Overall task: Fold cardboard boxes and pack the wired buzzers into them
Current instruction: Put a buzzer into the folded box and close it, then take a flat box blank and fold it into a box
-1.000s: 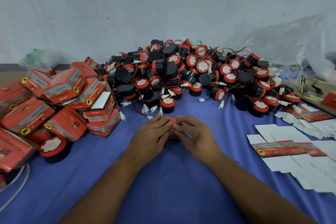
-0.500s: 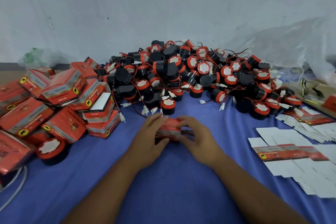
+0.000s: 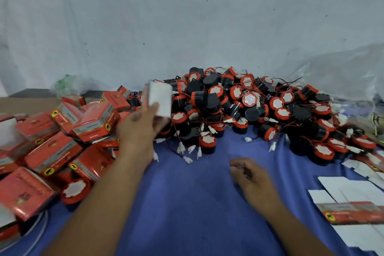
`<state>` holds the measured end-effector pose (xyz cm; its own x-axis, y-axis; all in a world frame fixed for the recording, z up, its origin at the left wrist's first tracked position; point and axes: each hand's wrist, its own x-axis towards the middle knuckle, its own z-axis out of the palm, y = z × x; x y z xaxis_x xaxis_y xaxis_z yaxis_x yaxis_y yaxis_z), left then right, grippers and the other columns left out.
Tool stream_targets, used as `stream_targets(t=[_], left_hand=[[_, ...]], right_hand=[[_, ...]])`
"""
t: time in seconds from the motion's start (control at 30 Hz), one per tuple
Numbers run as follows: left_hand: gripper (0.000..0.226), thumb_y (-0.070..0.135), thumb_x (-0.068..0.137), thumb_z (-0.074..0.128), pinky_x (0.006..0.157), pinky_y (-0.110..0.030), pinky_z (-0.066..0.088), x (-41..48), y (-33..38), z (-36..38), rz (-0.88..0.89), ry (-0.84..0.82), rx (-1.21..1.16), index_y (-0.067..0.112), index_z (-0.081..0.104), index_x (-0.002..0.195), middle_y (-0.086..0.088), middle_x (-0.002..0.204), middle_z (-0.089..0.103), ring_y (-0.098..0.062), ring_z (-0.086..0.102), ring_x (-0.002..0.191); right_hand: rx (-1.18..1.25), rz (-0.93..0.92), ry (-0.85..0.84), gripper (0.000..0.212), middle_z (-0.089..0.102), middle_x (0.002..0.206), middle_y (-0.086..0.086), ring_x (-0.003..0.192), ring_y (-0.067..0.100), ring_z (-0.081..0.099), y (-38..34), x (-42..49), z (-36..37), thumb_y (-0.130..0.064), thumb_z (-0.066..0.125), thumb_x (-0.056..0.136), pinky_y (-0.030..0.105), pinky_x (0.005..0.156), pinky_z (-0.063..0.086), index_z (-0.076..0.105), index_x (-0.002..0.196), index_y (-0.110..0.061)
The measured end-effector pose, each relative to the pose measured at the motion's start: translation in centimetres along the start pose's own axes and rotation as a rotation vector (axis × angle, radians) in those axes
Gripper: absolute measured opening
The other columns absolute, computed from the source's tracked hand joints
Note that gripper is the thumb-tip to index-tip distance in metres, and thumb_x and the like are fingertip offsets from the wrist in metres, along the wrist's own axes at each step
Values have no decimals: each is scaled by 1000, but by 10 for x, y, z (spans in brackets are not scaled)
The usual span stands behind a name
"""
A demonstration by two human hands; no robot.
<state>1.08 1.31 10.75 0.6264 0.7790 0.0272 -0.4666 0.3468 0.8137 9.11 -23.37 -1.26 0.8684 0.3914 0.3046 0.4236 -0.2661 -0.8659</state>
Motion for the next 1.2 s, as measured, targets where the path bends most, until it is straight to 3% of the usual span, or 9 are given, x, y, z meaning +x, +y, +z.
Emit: stream_targets(t=[0.13,0.3,0.5,0.6,0.7,0.77,0.87,1.07,1.2], left_hand=[[27,-4,89,65,84,-28,59,19,44,13,-55,-122,-457,-10,58,115,-23,121,64,-27,69,109],[33,7,92,64,88,-34,58,-15,-20,-4,-71,-304,68,6,54,124,-10,117,69,-24,71,104],[16,13,97,61,76,-25,59,-50,-100,-43,-104,-405,639,13,70,110,0,96,75,-11,72,85],[14,18,99,59,81,-27,59,-50,-105,-48,-72,-486,750,17,70,107,3,91,73,-8,70,84],[12,17,98,60,80,-22,57,-51,-106,-48,-30,-530,803,22,70,102,4,88,74,-7,70,85],[14,16,97,60,79,-21,57,-52,-107,-48,-10,-539,830,26,70,98,8,88,74,-6,70,85],[17,17,96,62,81,-21,57,-54,-108,-49,35,-546,850,33,69,95,11,89,73,-4,69,86],[71,55,84,64,93,-27,54,-64,-103,-44,-55,-813,716,43,33,146,26,138,50,-3,64,111],[91,62,76,74,90,-18,52,-73,-111,-40,-115,-937,570,68,12,142,34,144,39,-3,59,120]], right_hand=[[-84,-58,-38,10,66,108,-10,96,-1,62,-3,0,0,-10,66,95,9,78,46,72,92,-18],[-491,6,68,12,67,109,6,102,21,63,-6,9,-34,-18,71,90,28,85,47,72,98,-9],[-871,808,66,91,28,157,18,144,42,25,19,5,-134,-62,68,83,56,116,27,30,152,-17],[-960,867,-164,88,49,146,16,130,35,50,18,4,-146,-66,61,87,43,107,43,37,149,-9],[-1053,662,-143,25,66,107,9,94,25,63,14,6,-133,-38,59,96,31,73,48,58,99,-13],[-1059,577,-21,34,49,64,6,58,21,48,12,10,-126,-14,61,91,29,49,29,42,63,-9],[-1055,447,85,35,43,57,9,52,22,36,-5,11,-114,0,60,85,32,49,21,38,59,-5],[-34,-177,312,18,76,93,-4,75,6,69,-64,-12,-51,-3,70,91,20,65,53,72,105,-13],[731,85,112,22,77,102,5,89,21,75,-74,-23,-10,-28,66,85,33,67,62,77,99,-15]])
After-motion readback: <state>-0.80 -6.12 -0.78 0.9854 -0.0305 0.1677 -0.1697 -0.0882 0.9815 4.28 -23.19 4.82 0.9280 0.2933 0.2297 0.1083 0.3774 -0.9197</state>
